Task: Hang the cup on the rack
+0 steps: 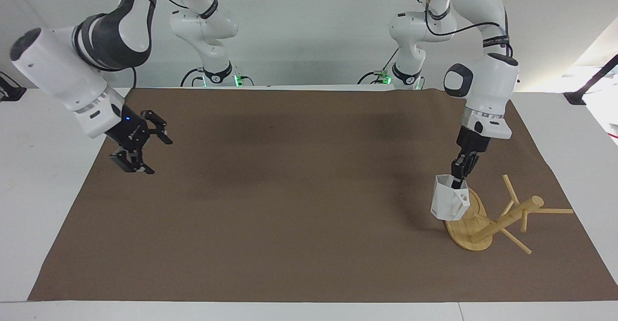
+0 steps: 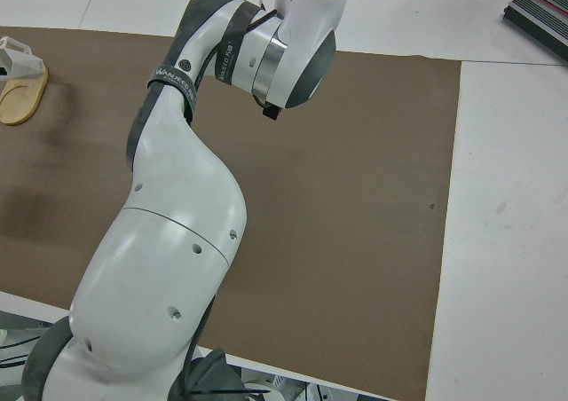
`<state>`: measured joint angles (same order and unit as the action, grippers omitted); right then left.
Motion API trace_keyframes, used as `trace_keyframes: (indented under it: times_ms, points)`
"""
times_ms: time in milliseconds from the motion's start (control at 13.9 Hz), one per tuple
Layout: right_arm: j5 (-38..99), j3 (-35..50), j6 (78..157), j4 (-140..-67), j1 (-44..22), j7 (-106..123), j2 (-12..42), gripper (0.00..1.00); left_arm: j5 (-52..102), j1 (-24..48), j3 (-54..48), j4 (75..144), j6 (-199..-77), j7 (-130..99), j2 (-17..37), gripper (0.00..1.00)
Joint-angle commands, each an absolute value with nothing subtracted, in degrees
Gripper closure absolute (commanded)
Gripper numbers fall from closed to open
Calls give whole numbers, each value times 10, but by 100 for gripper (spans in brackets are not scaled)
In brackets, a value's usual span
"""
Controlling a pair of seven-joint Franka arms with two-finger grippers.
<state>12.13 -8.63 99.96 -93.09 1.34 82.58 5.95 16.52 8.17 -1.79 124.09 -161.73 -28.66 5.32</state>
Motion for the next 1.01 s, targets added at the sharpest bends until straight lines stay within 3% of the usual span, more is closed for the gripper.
trace_keyframes:
  times_ms: [0,215,503,934]
  points:
    - [28,-78,888,-859,4,677,49,1,178,67,-23,1215,-1624,-260,76,100]
    - [19,-90,776,-848,-29,403,25,1,178,55,-23,1193,-1622,-250,97,100]
    - [18,-83,743,-836,-27,150,23,1,178,47,-23,1179,-1618,-249,105,100]
    - [-8,-84,725,-841,-25,36,12,1,181,25,-23,1179,-1609,-243,104,100]
